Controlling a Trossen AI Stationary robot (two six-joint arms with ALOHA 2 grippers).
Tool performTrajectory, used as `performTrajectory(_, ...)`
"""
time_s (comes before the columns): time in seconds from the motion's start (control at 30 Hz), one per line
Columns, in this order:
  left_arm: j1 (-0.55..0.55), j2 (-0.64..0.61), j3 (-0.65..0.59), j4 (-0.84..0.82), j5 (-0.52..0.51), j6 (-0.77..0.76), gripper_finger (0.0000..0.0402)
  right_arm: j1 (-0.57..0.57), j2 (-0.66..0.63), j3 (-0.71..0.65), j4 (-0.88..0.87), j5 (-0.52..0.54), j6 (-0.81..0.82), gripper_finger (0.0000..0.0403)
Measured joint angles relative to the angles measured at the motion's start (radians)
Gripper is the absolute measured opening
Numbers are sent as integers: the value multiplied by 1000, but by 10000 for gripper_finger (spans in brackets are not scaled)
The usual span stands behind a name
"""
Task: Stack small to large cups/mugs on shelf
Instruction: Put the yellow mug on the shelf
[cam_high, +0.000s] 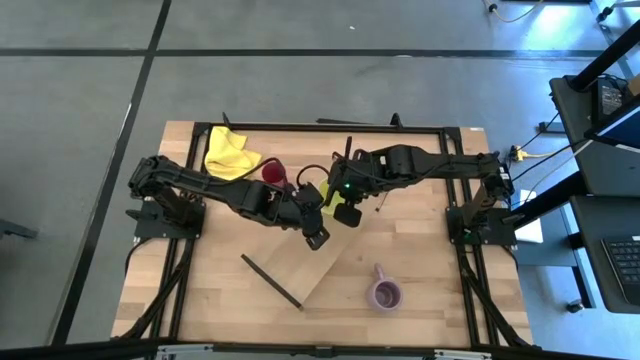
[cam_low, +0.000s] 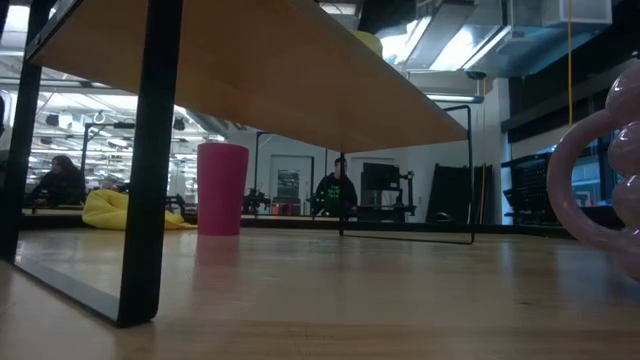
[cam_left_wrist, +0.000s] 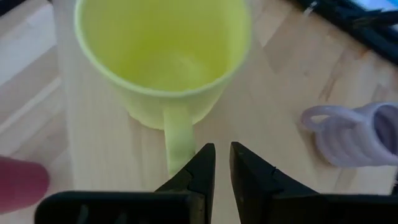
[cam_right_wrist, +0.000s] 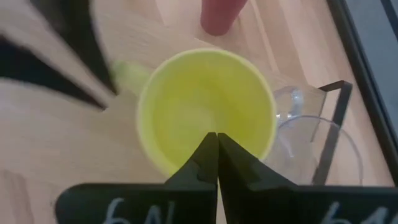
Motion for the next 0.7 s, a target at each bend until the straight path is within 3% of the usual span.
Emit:
performTrajectory(0.43,19,0,-18,-47,4,27,43,34,19,0,-6,-5,49,3)
performTrajectory(0.7,10,-1,-18,-91,5,24,43,45,70,2,29,-5,-4,3)
